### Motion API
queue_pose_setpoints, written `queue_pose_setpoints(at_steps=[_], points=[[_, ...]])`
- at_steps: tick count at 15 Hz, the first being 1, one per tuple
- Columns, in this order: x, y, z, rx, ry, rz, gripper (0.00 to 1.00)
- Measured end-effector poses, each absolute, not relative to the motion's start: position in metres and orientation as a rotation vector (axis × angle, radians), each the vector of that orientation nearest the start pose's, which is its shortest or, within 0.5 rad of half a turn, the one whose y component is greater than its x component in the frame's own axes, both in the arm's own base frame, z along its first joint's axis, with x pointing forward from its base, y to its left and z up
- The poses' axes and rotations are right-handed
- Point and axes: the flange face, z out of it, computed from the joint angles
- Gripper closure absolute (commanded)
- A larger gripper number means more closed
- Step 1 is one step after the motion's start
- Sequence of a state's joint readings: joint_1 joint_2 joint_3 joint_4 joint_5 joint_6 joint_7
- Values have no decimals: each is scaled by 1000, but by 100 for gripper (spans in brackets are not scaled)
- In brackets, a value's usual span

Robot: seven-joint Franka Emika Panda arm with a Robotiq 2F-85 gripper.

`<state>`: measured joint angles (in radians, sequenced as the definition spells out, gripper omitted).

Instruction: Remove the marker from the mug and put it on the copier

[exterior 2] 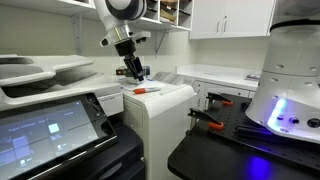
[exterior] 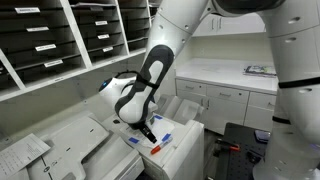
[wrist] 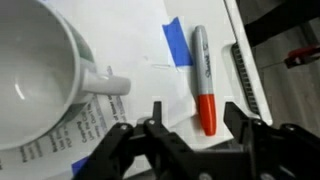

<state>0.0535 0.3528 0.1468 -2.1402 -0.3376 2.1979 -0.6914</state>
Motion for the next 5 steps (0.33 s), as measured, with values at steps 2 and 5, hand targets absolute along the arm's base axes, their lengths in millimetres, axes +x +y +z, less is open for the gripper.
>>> queue_pose_setpoints(at_steps=[2,5], points=[[537,93,253,-2721,-1665,400,0],[540,75,321,-2752,-1567,175,0]])
